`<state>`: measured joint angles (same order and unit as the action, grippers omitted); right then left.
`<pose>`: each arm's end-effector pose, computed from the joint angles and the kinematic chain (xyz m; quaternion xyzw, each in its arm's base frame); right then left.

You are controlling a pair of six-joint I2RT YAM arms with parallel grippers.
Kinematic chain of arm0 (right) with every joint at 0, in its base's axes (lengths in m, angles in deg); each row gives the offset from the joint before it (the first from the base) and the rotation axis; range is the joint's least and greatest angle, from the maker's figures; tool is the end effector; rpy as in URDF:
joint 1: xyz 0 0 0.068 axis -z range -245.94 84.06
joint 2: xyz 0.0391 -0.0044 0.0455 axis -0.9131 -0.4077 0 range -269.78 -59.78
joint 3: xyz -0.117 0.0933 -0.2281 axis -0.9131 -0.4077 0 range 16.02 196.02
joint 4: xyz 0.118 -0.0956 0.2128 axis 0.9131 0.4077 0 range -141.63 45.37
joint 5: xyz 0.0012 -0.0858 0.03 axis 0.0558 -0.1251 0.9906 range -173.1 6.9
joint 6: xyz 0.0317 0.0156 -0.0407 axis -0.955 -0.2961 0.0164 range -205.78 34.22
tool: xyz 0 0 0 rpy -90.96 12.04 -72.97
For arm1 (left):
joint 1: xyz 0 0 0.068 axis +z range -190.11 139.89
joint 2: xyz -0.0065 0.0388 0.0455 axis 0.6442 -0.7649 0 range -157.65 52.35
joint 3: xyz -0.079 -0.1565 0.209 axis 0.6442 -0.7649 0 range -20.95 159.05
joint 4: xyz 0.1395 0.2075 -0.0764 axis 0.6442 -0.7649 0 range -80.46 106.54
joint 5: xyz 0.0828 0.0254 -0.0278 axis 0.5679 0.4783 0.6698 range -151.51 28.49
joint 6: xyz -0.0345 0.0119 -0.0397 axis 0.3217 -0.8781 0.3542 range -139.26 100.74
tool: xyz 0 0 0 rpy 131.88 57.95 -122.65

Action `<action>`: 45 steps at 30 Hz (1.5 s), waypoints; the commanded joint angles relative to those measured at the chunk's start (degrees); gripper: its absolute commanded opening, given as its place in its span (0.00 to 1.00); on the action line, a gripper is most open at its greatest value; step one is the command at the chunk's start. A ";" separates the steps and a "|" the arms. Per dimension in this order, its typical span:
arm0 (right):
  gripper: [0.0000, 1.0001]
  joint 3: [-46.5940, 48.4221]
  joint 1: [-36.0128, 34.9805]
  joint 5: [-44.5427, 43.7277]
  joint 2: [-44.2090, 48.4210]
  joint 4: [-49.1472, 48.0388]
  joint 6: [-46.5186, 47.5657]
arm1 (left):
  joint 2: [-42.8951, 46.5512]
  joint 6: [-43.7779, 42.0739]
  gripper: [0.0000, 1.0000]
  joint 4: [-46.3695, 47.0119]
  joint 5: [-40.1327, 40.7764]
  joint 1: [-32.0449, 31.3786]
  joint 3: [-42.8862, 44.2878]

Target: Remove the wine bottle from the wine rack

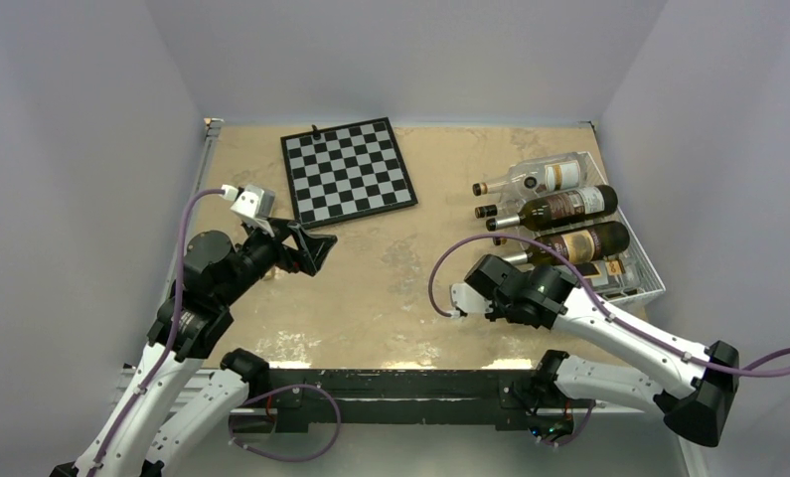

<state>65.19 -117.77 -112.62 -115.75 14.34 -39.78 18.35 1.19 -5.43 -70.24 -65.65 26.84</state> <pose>0.1088 0.1100 0.2627 -0.6955 0.6571 -0.2442 0.1575 0.1176 -0.0622 0.3623 0.0834 0.7506 -0.3081 0.5786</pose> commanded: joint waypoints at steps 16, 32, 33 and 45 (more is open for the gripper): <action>0.00 12.02 -10.82 2.51 -4.07 11.96 -17.91 | 0.65 0.21 0.98 1.23 1.38 -0.13 1.22; 0.00 21.59 -12.92 5.61 -8.09 19.57 -30.99 | 1.83 -0.06 0.98 1.02 2.73 -0.14 1.17; 0.00 21.77 -13.02 5.61 -7.96 19.47 -31.24 | 1.91 -0.06 0.98 0.90 2.92 -0.13 1.21; 0.00 27.40 -13.03 0.78 -9.26 24.35 -39.44 | 2.52 -0.59 0.98 0.45 4.60 -0.13 1.09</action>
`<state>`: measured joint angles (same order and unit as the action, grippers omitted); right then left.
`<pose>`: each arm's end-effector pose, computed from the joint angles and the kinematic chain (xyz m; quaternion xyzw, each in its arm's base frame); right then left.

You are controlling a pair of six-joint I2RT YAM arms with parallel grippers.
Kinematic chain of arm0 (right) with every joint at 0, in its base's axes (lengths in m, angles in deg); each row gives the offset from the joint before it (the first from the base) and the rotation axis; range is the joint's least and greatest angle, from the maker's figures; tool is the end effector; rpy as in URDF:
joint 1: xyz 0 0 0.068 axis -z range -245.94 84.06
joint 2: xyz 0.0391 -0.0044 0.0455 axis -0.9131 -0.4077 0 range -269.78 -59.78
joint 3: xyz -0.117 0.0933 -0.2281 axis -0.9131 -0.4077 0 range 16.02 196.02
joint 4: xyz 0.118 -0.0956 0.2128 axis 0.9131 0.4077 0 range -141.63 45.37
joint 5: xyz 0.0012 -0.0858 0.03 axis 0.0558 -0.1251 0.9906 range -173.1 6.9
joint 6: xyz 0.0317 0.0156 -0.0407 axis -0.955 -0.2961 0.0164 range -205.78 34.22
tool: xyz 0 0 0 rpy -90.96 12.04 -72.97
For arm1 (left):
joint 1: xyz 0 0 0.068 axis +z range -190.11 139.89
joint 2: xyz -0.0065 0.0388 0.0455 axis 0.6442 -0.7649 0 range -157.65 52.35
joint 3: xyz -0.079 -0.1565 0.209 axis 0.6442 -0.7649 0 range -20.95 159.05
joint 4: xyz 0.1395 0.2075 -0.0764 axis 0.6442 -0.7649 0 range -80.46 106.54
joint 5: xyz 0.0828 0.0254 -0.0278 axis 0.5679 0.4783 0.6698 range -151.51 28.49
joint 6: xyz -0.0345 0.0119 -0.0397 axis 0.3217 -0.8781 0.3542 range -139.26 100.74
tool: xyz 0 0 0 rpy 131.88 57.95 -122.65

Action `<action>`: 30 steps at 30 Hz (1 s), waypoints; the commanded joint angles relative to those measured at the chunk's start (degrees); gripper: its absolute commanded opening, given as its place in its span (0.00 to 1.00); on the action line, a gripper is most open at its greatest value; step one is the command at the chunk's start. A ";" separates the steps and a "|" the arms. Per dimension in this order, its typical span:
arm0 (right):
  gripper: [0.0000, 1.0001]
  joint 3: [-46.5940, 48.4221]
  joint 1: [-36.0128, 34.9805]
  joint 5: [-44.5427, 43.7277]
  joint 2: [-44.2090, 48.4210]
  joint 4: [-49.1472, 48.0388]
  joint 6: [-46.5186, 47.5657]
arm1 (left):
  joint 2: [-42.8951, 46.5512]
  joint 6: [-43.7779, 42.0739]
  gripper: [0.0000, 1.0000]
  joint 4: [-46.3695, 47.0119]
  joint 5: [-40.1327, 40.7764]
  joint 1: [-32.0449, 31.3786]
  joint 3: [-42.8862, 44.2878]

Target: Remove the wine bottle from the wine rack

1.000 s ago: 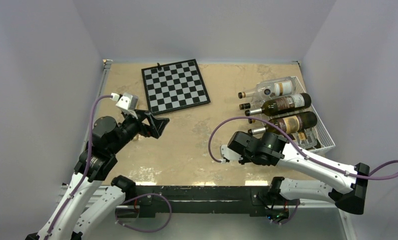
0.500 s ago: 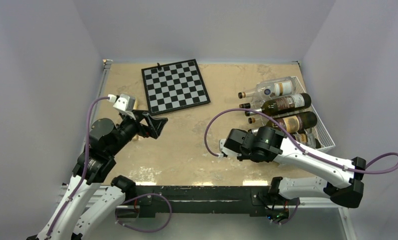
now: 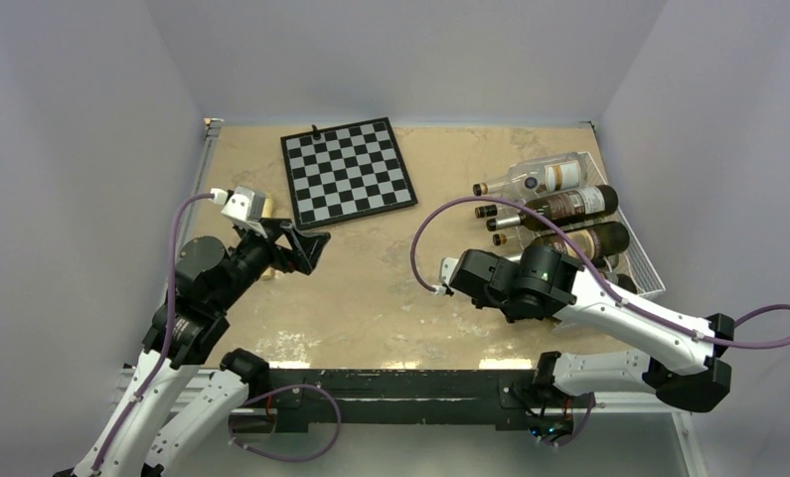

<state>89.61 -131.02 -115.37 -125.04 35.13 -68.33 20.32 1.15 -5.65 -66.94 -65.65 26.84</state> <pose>0.0863 0.1408 0.3462 -0.6093 0.7369 -0.2138 0.2002 0.1109 -0.0567 0.3656 0.0650 0.7427 -0.2924 0.5990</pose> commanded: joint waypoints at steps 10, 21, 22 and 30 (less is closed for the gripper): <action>0.00 8.31 0.13 -1.28 -0.29 6.11 -18.42 | 0.82 -0.45 0.98 0.57 1.72 -0.09 1.18; 0.00 12.75 0.21 -5.30 1.58 10.65 -22.71 | 1.52 -0.43 0.98 0.57 2.06 -0.12 1.18; 0.00 13.70 0.18 -5.41 1.77 10.77 -22.53 | 1.65 -0.45 0.98 0.62 2.02 -0.12 1.17; 0.00 18.25 0.14 -2.28 2.57 8.92 -21.32 | 1.39 -0.40 0.98 0.66 1.82 -0.12 1.09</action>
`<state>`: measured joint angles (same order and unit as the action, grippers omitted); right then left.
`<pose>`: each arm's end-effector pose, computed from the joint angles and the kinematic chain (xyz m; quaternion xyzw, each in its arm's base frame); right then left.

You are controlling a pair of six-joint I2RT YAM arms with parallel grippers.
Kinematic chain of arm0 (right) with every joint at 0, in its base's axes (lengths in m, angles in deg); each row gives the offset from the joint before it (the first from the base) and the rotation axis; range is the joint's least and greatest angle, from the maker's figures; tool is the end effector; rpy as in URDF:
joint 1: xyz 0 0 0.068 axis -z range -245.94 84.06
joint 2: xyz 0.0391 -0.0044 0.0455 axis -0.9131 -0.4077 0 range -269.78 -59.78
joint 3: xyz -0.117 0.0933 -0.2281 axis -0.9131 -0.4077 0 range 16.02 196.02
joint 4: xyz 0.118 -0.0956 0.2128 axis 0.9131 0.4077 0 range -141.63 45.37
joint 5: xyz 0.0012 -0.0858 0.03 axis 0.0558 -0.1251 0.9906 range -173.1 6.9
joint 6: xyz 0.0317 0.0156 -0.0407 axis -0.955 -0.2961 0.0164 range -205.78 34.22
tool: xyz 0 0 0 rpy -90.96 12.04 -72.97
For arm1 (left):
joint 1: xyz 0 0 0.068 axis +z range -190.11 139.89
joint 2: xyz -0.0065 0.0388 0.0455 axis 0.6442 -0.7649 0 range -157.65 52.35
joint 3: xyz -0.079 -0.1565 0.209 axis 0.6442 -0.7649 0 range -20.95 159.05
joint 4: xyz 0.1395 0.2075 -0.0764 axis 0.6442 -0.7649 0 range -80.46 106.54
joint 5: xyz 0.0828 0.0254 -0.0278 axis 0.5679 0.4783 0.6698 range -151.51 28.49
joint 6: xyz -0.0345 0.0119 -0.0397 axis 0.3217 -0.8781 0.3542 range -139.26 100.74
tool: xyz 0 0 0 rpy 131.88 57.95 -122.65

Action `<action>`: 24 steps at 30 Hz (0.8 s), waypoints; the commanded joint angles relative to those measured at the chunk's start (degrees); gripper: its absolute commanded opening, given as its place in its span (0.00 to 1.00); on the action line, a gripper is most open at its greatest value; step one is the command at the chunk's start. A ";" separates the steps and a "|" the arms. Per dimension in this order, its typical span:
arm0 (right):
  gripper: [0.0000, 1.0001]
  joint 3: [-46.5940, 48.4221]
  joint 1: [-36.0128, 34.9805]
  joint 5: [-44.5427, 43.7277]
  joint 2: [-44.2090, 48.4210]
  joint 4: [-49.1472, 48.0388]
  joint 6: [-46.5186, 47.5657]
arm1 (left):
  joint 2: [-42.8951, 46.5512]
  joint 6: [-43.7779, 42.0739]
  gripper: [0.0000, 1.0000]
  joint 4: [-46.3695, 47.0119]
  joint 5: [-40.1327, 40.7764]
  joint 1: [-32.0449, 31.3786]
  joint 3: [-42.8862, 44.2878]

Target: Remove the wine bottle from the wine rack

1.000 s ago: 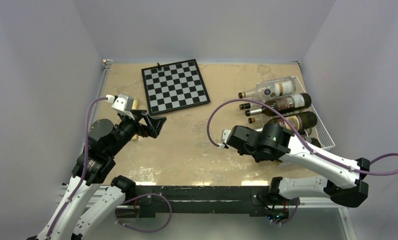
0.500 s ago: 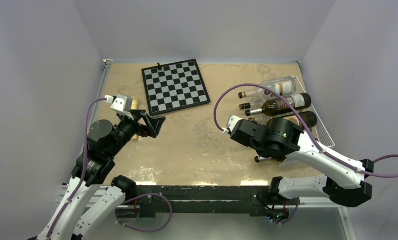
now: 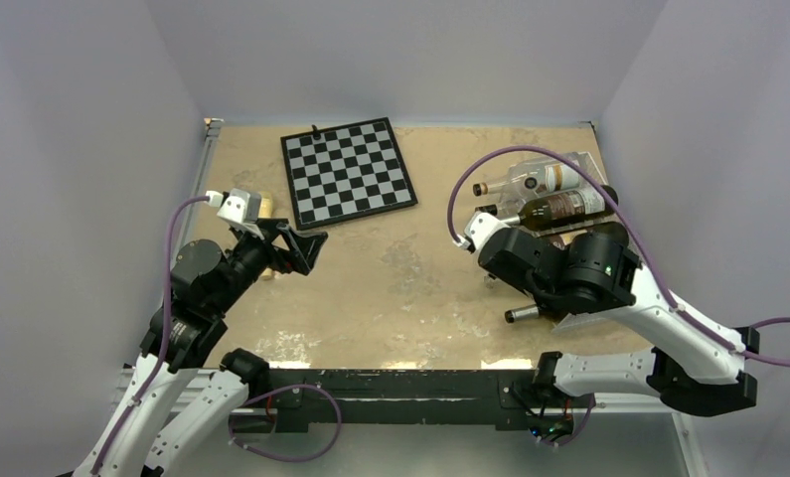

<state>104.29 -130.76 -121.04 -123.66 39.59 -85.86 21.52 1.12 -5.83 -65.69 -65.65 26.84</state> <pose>0.0803 0.1194 0.4126 -0.4408 0.8174 -0.1668 0.3311 0.1065 -0.0537 0.3674 0.0579 0.7373 -0.2872 0.6087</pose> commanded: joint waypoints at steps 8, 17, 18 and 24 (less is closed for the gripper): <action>0.00 7.67 -0.11 1.66 -0.39 7.70 -3.71 | -0.14 -0.60 0.98 0.97 0.44 -0.12 1.09; 0.00 12.54 -0.13 3.32 0.99 7.89 -3.70 | -0.76 -0.34 0.98 1.19 -0.30 0.45 1.17; 0.00 12.54 -0.13 3.46 1.09 7.73 -3.69 | -0.58 -0.34 0.98 1.19 -0.25 0.41 1.14; 0.00 14.49 -0.14 8.76 1.74 2.73 -2.82 | -0.19 -0.26 0.98 1.37 -0.25 0.45 0.89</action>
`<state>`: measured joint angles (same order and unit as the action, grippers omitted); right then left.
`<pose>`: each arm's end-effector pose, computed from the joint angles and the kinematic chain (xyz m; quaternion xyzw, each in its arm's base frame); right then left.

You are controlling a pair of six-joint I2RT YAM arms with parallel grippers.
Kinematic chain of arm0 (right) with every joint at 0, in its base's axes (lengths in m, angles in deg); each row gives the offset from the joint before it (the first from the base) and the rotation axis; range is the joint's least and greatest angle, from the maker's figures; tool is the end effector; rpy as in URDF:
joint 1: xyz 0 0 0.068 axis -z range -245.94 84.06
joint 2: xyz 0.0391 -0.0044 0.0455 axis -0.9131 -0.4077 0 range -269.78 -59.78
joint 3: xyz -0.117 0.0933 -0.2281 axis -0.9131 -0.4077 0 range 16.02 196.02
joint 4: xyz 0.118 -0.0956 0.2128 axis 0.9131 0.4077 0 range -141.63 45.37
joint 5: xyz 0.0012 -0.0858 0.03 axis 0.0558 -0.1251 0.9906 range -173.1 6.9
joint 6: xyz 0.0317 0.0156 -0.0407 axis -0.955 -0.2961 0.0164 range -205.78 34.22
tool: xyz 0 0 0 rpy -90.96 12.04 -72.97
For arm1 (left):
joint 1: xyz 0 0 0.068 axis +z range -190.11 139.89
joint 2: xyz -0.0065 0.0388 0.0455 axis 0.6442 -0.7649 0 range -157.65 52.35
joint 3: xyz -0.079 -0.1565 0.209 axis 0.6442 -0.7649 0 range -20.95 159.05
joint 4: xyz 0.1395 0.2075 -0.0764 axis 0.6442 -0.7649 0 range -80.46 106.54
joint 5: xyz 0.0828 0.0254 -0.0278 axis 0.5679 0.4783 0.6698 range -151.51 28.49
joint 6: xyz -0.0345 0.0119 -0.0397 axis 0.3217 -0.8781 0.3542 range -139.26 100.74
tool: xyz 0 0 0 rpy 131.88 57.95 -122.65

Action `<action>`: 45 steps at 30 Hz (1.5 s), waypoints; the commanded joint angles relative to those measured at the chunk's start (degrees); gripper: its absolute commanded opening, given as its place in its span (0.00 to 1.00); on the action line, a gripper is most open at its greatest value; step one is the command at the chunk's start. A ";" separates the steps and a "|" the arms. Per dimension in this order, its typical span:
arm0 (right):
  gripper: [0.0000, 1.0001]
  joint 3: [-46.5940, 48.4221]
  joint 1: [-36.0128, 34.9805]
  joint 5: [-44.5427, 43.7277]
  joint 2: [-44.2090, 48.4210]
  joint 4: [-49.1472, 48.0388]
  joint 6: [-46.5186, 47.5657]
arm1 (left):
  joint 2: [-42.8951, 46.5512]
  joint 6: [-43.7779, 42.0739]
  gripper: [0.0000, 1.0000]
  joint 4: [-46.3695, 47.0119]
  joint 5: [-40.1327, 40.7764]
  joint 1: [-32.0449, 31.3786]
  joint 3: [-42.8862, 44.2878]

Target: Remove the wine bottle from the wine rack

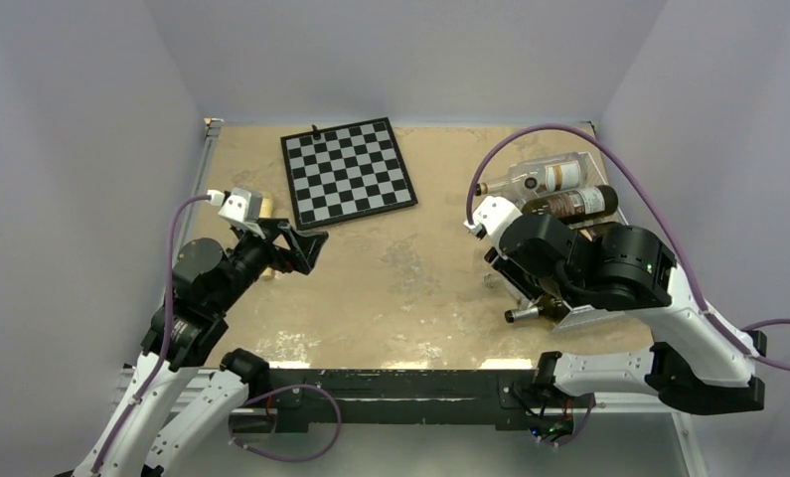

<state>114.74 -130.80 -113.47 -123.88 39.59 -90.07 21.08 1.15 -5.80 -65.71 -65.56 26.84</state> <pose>0.0714 0.1099 0.4522 -0.4011 0.8362 -0.0492 0.3707 0.1083 -0.0544 0.3667 0.0572 0.7398 -0.2861 0.6063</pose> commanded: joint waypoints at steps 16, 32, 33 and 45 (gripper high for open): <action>0.00 -1.54 0.00 10.81 -2.77 -35.51 -11.91 | 3.97 -0.37 0.98 -0.38 8.22 0.34 0.97; 0.00 10.95 4.77 15.03 -23.80 -50.36 -12.51 | 12.04 -0.13 0.99 0.12 19.71 0.27 -1.34; 0.00 12.61 5.09 15.60 -25.61 -50.12 -12.85 | 12.02 0.02 0.99 -0.15 20.34 0.31 -1.37; 0.00 24.52 7.18 16.34 -41.71 -48.75 -12.90 | 12.96 0.15 0.99 0.11 21.08 0.32 -1.64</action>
<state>134.37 -124.24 -96.97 -166.78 -1.29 -102.69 33.32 1.15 -7.12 -45.65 -65.51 25.27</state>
